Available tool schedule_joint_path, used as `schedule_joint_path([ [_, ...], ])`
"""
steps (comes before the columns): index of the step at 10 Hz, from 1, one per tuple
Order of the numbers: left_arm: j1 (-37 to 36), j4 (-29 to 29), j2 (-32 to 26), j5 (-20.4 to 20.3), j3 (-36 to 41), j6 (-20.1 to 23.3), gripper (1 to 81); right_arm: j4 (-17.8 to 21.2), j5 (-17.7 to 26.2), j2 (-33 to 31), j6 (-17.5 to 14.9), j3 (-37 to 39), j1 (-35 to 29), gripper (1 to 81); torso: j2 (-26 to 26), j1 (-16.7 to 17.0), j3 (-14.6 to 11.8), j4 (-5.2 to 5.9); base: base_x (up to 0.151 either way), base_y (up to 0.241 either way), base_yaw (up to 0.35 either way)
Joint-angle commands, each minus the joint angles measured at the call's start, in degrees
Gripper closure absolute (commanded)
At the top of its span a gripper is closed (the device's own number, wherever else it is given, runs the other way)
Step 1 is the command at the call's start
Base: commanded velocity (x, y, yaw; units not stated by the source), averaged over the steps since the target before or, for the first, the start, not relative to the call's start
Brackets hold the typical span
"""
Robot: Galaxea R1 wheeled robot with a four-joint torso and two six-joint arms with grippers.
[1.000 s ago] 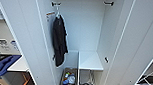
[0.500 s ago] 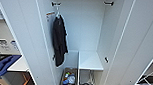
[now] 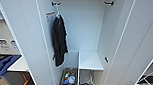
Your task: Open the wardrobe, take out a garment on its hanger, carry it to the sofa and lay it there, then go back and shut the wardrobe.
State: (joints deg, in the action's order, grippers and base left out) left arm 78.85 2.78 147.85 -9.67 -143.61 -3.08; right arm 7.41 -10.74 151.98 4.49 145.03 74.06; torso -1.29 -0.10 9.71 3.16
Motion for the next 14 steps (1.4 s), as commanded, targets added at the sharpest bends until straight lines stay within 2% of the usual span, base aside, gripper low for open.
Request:
schedule_joint_path([
  [1,-4.88,-0.23,-5.89,-0.62,-1.42,-0.26,1.0,1.99,0.02,-3.06,1.22,6.21,-9.13,1.0,0.00,0.00,0.00,0.00,0.000,0.000,0.000],
  [3,-6.90,-3.02,-6.07,-0.62,-7.44,-0.34,1.0,1.99,0.02,-3.06,3.69,10.00,-12.65,1.0,0.00,0.00,0.02,0.00,0.000,0.000,0.000],
  [4,-7.78,-4.36,-6.06,-0.70,-9.76,-0.43,1.0,1.99,0.19,-3.32,3.86,11.31,-13.97,1.0,0.02,0.00,0.02,0.00,0.000,0.000,0.000],
  [6,-10.68,-5.67,-7.21,-0.62,-9.95,-2.08,1.0,1.99,0.28,-4.46,5.60,11.57,-16.17,1.0,0.02,-0.02,0.05,0.00,0.000,0.000,0.000],
  [7,-12.44,-5.86,-8.26,-0.53,-8.71,-5.00,1.0,1.99,0.28,-5.70,8.61,11.67,-17.13,1.0,0.02,-0.02,0.05,0.00,0.000,0.000,0.000],
  [9,-15.34,-5.85,-12.38,-0.35,-0.57,-9.47,1.0,1.99,0.19,-8.24,13.96,11.14,-18.11,1.0,0.04,-0.02,0.09,0.00,0.000,0.000,0.000],
  [11,-18.49,-5.86,-17.39,-0.44,9.62,-12.54,1.0,1.99,0.19,-9.74,16.95,10.61,-19.42,1.0,0.06,-0.04,0.11,0.00,0.000,0.000,0.000],
  [12,-20.25,-5.86,-19.68,-0.52,13.85,-15.61,1.0,1.99,0.11,-10.44,19.23,10.17,-20.12,1.0,0.06,-0.04,0.11,0.00,0.000,0.000,0.000],
  [14,-24.12,-5.86,-21.71,-0.44,18.09,-20.82,1.0,1.99,0.11,-10.97,23.73,9.12,-21.97,1.0,0.06,-0.04,0.13,0.00,0.000,0.000,0.000],
])
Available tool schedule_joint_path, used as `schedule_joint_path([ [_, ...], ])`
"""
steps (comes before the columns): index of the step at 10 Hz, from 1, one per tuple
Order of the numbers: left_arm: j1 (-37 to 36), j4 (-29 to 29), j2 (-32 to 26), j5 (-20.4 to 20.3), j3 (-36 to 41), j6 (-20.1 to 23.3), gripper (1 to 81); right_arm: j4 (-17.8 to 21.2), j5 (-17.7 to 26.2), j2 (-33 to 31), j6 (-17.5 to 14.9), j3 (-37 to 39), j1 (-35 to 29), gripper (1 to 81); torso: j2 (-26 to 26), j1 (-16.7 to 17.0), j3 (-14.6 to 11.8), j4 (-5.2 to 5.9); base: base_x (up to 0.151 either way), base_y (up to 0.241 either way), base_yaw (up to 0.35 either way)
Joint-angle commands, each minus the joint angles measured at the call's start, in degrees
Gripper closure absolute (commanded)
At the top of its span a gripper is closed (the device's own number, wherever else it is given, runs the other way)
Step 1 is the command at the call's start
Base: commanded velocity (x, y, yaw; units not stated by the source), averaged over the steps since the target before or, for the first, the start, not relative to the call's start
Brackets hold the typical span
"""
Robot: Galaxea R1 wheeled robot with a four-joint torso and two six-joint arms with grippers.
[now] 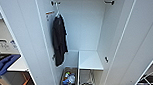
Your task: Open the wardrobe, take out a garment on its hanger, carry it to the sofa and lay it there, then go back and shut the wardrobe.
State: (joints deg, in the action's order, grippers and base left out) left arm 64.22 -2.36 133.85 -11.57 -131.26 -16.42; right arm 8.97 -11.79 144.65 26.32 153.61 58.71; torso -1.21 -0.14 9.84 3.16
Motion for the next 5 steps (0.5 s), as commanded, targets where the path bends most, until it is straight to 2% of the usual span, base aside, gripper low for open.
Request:
schedule_joint_path([
  [1,-11.43,-0.71,-8.16,1.55,6.98,-10.46,1.0,0.34,1.15,-3.73,3.99,0.01,-7.50,1.0,0.00,0.00,0.00,0.00,0.000,0.000,0.000],
  [5,-16.97,-0.80,-7.89,1.99,6.63,-12.49,1.0,0.34,1.33,-3.91,7.07,0.10,-10.58,1.0,0.02,-0.02,0.02,0.00,0.000,0.000,0.000],
])
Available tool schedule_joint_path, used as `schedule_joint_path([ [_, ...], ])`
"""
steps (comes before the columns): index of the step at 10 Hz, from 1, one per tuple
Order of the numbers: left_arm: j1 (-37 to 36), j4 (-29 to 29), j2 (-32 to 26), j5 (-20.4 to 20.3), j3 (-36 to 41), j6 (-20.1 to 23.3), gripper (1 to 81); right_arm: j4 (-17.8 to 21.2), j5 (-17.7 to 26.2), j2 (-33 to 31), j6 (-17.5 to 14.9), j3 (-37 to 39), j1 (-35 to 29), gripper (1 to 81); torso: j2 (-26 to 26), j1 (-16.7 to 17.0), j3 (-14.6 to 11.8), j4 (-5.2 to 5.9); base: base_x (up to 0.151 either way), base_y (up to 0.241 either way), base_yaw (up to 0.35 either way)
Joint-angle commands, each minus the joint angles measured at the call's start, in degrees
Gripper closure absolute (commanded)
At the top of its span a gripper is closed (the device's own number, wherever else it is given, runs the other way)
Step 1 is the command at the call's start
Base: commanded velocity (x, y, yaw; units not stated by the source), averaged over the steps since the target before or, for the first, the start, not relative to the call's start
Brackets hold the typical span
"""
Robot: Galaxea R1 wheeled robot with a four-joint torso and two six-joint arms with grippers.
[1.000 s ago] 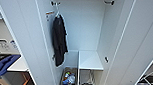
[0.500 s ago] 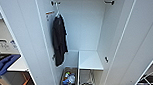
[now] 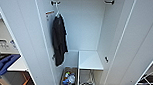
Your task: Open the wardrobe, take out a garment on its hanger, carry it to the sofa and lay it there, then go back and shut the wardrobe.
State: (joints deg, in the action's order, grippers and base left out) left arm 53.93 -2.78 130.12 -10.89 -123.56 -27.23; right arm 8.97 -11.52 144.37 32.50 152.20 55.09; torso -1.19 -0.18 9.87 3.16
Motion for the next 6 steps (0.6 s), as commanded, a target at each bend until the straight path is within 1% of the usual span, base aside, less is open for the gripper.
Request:
schedule_joint_path([
  [1,-7.65,-0.30,-3.99,1.31,-1.68,-3.34,1.0,0.34,1.06,-3.71,1.77,1.51,-7.49,1.0,0.00,0.00,0.00,0.00,0.000,0.000,0.000],
  [3,-9.85,-0.30,-4.08,1.31,-1.16,-4.84,1.0,0.34,1.15,-3.28,4.15,0.99,-8.54,1.0,0.02,-0.02,0.02,0.00,0.000,0.000,0.000],
  [6,-12.05,-0.30,-2.24,1.31,-1.16,-7.21,1.0,0.34,1.06,-0.73,7.84,-1.30,-8.45,1.0,0.04,-0.05,0.04,0.00,0.000,0.000,0.000],
])
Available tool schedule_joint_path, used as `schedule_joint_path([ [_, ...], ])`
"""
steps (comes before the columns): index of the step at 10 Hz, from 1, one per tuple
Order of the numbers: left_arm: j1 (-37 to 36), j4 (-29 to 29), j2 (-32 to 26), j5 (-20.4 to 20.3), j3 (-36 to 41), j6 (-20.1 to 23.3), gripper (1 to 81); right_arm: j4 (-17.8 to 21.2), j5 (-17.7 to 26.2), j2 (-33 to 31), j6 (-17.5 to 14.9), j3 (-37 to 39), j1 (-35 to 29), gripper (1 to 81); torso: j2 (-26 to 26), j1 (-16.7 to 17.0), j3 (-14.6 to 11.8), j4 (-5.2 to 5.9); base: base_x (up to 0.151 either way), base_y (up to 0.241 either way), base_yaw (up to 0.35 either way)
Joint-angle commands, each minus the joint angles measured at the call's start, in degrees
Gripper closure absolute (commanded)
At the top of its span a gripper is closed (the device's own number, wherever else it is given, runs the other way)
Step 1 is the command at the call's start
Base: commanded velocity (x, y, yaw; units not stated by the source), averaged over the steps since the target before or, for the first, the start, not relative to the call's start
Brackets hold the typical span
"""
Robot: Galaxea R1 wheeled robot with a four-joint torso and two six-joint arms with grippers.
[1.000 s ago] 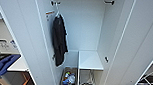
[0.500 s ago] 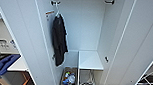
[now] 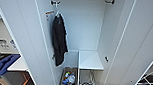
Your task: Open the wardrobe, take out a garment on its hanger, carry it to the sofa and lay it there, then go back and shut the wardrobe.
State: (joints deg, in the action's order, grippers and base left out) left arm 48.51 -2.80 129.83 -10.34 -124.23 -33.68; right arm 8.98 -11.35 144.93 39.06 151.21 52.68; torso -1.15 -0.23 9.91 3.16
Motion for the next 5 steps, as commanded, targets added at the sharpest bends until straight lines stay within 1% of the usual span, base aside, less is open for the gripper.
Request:
schedule_joint_path([
  [1,-6.71,-0.27,-0.11,0.76,-0.83,-0.77,1.0,0.33,0.71,0.89,1.55,-1.19,-5.78,1.0,0.00,0.00,0.00,0.00,0.000,0.000,0.000],
  [2,-6.71,-0.27,1.49,0.76,-1.10,-0.77,1.0,0.33,0.71,2.58,1.63,-1.28,-5.34,1.0,0.00,0.00,0.02,0.00,0.000,0.000,0.000],
  [3,-6.71,-0.27,3.34,0.76,-1.54,-0.86,1.0,0.33,0.54,4.25,2.51,-1.37,-4.99,1.0,0.00,-0.02,0.02,0.00,0.000,0.000,0.000],
  [4,-6.97,-0.18,4.65,0.76,-1.28,-0.86,1.0,0.33,0.45,5.30,3.30,-2.34,-4.46,1.0,0.02,-0.02,0.02,0.00,0.000,0.000,0.000],
  [5,-6.98,-0.10,5.71,0.76,-1.10,-0.86,1.0,0.33,0.28,6.01,3.39,-4.27,-4.11,1.0,0.02,-0.04,0.05,0.00,0.000,0.000,0.000],
])
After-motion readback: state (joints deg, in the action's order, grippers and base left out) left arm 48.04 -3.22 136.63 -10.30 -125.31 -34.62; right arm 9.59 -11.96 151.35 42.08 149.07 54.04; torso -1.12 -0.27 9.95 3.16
